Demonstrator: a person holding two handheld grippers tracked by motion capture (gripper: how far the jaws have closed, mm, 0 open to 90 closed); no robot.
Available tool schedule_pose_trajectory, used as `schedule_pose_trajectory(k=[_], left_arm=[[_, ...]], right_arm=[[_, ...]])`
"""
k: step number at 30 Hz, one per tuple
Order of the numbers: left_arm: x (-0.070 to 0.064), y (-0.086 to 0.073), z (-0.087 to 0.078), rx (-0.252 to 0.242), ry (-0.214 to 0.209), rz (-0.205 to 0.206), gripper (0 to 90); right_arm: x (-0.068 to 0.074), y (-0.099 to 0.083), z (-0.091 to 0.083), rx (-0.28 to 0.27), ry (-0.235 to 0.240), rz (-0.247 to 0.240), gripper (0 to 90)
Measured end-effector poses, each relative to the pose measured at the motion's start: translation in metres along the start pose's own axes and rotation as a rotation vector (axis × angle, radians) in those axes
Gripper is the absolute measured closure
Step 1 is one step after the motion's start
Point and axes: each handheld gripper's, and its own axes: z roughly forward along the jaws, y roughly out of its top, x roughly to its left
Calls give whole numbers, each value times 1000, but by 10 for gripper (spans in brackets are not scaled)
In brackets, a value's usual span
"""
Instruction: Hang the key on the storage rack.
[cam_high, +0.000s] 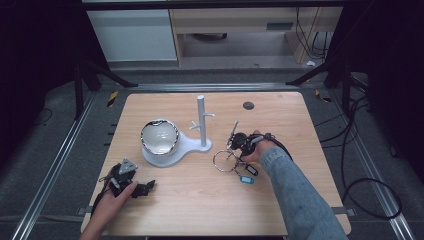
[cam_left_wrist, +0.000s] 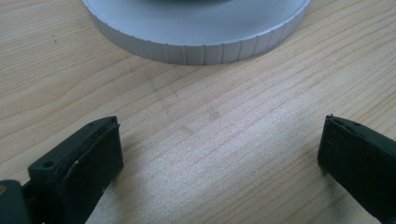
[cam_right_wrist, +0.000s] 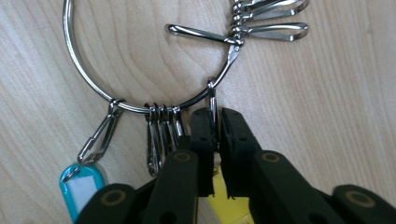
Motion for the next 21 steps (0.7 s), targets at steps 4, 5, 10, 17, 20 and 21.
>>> schedule_pose_trajectory(k=[4, 5, 10, 17, 20, 21], left_arm=[[0, 0, 0, 0, 0, 0, 0], [0, 0, 0, 0, 0, 0, 0], [0, 0, 0, 0, 0, 0, 0], [0, 0, 0, -2, 0, -1, 0], [0, 0, 0, -2, 0, -1, 0], [0, 0, 0, -2, 0, -1, 0]], right_arm=[[0, 1, 0, 6, 8, 19, 883], [-1, 1, 0, 11, 14, 32, 885], [-3, 0, -11, -22, 47, 71, 886], [-5, -3, -42, -57, 54, 81, 887], [-5, -3, -53, -79, 52, 79, 886], [-5, -1, -64, -99, 51, 73, 886]])
